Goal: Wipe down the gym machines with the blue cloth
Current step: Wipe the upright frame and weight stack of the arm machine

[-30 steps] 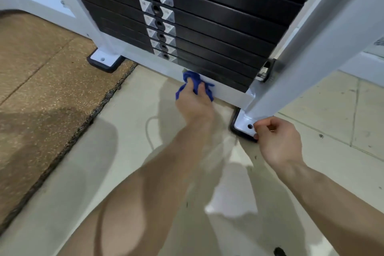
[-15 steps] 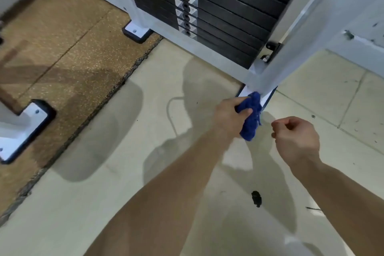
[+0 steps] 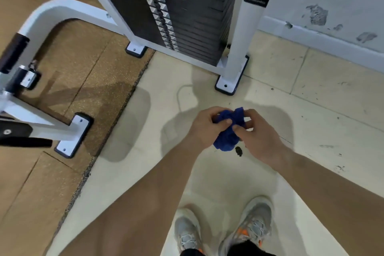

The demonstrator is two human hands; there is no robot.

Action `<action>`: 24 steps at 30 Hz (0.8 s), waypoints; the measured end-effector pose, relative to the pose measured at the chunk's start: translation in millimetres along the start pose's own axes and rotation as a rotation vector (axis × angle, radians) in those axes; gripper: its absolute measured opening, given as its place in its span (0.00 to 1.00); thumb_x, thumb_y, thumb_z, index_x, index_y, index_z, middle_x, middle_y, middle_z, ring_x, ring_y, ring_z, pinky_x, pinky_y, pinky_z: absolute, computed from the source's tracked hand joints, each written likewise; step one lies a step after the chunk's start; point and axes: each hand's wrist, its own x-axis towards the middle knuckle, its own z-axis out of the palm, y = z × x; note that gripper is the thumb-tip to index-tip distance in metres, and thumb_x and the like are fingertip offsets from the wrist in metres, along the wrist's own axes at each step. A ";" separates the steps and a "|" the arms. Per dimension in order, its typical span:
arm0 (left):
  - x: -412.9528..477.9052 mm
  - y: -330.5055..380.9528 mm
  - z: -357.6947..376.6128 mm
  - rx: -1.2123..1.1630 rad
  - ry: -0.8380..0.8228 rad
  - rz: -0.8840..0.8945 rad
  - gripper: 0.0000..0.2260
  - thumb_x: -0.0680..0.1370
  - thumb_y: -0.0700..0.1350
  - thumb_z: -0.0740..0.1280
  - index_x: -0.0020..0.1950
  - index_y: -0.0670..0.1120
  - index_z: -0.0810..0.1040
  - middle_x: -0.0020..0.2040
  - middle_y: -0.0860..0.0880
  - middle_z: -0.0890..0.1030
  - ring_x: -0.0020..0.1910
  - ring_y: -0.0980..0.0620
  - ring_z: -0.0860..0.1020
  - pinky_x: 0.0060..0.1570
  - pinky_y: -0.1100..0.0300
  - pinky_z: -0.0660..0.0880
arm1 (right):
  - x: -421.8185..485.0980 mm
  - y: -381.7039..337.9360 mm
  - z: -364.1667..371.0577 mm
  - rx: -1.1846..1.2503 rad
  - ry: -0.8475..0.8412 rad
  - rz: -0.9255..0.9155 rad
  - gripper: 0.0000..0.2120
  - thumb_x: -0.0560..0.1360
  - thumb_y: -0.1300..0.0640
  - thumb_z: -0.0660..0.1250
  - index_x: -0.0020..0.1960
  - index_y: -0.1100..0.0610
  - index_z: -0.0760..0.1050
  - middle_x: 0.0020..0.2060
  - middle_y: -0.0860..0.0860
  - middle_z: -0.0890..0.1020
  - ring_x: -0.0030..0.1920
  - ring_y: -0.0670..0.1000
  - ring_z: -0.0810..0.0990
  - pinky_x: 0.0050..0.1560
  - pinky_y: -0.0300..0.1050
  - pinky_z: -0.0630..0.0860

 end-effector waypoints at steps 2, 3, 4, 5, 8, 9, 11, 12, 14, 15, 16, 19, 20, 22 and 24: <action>-19.4 26.1 -1.7 0.070 -0.029 -0.008 0.06 0.78 0.37 0.69 0.54 0.44 0.79 0.48 0.42 0.84 0.43 0.51 0.82 0.40 0.62 0.79 | -23.7 -14.0 -17.4 -0.121 0.052 -0.029 0.05 0.79 0.56 0.66 0.55 0.49 0.74 0.42 0.47 0.81 0.43 0.51 0.81 0.39 0.39 0.72; -29.6 39.3 -3.1 0.121 -0.036 -0.009 0.05 0.78 0.39 0.70 0.52 0.47 0.77 0.46 0.42 0.84 0.41 0.51 0.81 0.39 0.59 0.79 | -37.1 -22.0 -27.4 -0.173 0.095 -0.034 0.03 0.79 0.57 0.66 0.51 0.50 0.74 0.38 0.47 0.81 0.40 0.50 0.81 0.37 0.40 0.72; -40.6 52.4 -4.2 0.181 -0.028 -0.007 0.06 0.77 0.41 0.71 0.48 0.49 0.76 0.44 0.44 0.83 0.40 0.51 0.80 0.38 0.58 0.78 | -51.2 -30.1 -36.9 -0.219 0.143 -0.035 0.03 0.78 0.58 0.66 0.48 0.51 0.74 0.36 0.48 0.81 0.36 0.49 0.80 0.35 0.41 0.72; -51.8 64.2 -5.8 0.239 -0.005 0.003 0.07 0.77 0.42 0.72 0.46 0.51 0.74 0.41 0.47 0.82 0.38 0.52 0.78 0.36 0.59 0.77 | -65.5 -38.1 -46.7 -0.280 0.186 -0.032 0.03 0.78 0.58 0.65 0.46 0.52 0.74 0.36 0.49 0.81 0.34 0.50 0.79 0.35 0.43 0.73; -89.2 96.5 -14.5 0.513 0.096 0.041 0.07 0.77 0.47 0.71 0.45 0.53 0.73 0.39 0.54 0.79 0.36 0.55 0.77 0.36 0.60 0.76 | -109.6 -59.2 -73.4 -0.640 0.214 -0.017 0.02 0.79 0.58 0.60 0.49 0.55 0.71 0.37 0.49 0.77 0.36 0.54 0.76 0.33 0.44 0.72; -101.8 105.4 -18.4 0.644 0.127 0.052 0.05 0.78 0.48 0.69 0.47 0.54 0.73 0.40 0.55 0.79 0.38 0.54 0.78 0.36 0.59 0.76 | -124.5 -66.4 -81.9 -0.783 0.187 -0.001 0.01 0.78 0.58 0.59 0.50 0.55 0.69 0.36 0.48 0.73 0.35 0.53 0.74 0.31 0.42 0.68; -126.2 120.4 -25.8 0.818 0.167 0.057 0.04 0.79 0.49 0.67 0.49 0.54 0.72 0.42 0.54 0.80 0.40 0.51 0.78 0.37 0.57 0.74 | -152.0 -79.5 -95.9 -0.972 0.140 0.062 0.04 0.76 0.61 0.60 0.50 0.54 0.67 0.35 0.48 0.69 0.32 0.50 0.69 0.29 0.42 0.62; -137.4 127.2 -28.3 0.854 0.174 0.061 0.04 0.79 0.49 0.66 0.49 0.54 0.72 0.42 0.54 0.80 0.40 0.50 0.78 0.36 0.57 0.73 | -164.7 -84.5 -102.6 -1.010 0.131 0.088 0.06 0.75 0.62 0.60 0.51 0.54 0.67 0.35 0.48 0.69 0.31 0.49 0.68 0.28 0.42 0.61; -161.3 140.1 -30.4 0.873 0.177 0.076 0.03 0.80 0.48 0.66 0.50 0.54 0.71 0.42 0.56 0.79 0.41 0.50 0.78 0.37 0.57 0.74 | -190.1 -92.8 -114.1 -1.019 0.141 0.128 0.08 0.75 0.63 0.59 0.52 0.54 0.68 0.35 0.48 0.71 0.31 0.49 0.68 0.29 0.42 0.61; -173.5 146.9 -31.3 0.857 0.178 0.078 0.03 0.80 0.48 0.66 0.50 0.54 0.71 0.41 0.56 0.79 0.41 0.50 0.78 0.39 0.56 0.76 | -202.4 -97.7 -119.0 -1.001 0.142 0.139 0.09 0.75 0.64 0.58 0.52 0.54 0.68 0.36 0.48 0.72 0.31 0.49 0.70 0.29 0.42 0.62; -186.0 154.8 -31.4 0.839 0.170 0.072 0.03 0.80 0.47 0.65 0.49 0.54 0.72 0.41 0.55 0.80 0.41 0.50 0.79 0.40 0.54 0.78 | -215.5 -101.6 -123.5 -0.968 0.139 0.147 0.09 0.75 0.64 0.57 0.51 0.53 0.68 0.37 0.48 0.73 0.32 0.50 0.71 0.30 0.42 0.63; -226.1 177.7 -25.6 0.833 0.120 0.058 0.03 0.80 0.47 0.65 0.49 0.55 0.72 0.41 0.53 0.82 0.40 0.50 0.80 0.41 0.51 0.80 | -258.8 -109.5 -134.2 -0.857 0.147 0.150 0.09 0.75 0.63 0.56 0.51 0.52 0.69 0.39 0.48 0.75 0.34 0.50 0.72 0.31 0.42 0.65; -241.5 185.8 -22.1 0.833 0.097 0.055 0.03 0.80 0.47 0.64 0.49 0.56 0.73 0.42 0.53 0.83 0.41 0.50 0.80 0.42 0.51 0.80 | -275.1 -111.8 -137.0 -0.845 0.143 0.157 0.10 0.75 0.63 0.57 0.52 0.52 0.70 0.39 0.48 0.76 0.34 0.50 0.73 0.31 0.42 0.65; -271.9 205.0 -13.8 0.846 0.063 0.062 0.04 0.80 0.47 0.63 0.50 0.57 0.74 0.43 0.53 0.83 0.42 0.51 0.80 0.44 0.50 0.80 | -310.6 -117.9 -144.7 -0.838 0.131 0.179 0.12 0.75 0.63 0.57 0.54 0.51 0.71 0.39 0.47 0.76 0.34 0.49 0.73 0.32 0.41 0.67; -303.3 225.5 -7.5 0.852 0.035 0.076 0.05 0.80 0.46 0.62 0.50 0.57 0.74 0.42 0.53 0.82 0.41 0.50 0.80 0.44 0.49 0.80 | -349.4 -126.4 -151.4 -0.839 0.094 0.197 0.12 0.74 0.63 0.58 0.55 0.51 0.71 0.39 0.47 0.75 0.35 0.49 0.73 0.33 0.42 0.68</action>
